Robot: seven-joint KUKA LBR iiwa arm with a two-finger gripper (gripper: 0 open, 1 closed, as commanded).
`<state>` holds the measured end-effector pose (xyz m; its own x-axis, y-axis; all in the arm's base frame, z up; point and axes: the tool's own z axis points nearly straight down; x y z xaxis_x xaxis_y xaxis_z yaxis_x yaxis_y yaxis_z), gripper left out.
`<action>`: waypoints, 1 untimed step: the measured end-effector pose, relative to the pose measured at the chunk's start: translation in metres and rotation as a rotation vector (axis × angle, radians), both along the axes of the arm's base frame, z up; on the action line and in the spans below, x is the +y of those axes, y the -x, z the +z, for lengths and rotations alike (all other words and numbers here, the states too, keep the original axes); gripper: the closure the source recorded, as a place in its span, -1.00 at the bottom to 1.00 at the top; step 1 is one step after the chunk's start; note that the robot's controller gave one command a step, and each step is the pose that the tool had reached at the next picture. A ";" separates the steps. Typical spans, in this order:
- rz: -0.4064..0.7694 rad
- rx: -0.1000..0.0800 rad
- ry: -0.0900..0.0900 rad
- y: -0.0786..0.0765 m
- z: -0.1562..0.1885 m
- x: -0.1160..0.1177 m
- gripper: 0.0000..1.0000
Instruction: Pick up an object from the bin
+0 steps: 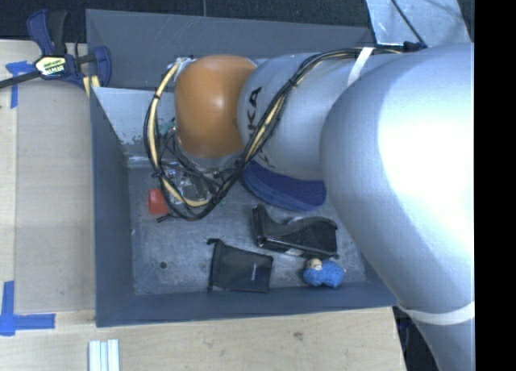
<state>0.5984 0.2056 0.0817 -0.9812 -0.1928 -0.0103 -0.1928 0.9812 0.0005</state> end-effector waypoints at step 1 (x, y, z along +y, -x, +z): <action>0.006 -0.003 -0.001 -0.011 0.100 0.002 1.00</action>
Offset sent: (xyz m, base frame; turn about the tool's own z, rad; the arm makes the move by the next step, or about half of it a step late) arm 0.0080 0.0018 0.0943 -0.0061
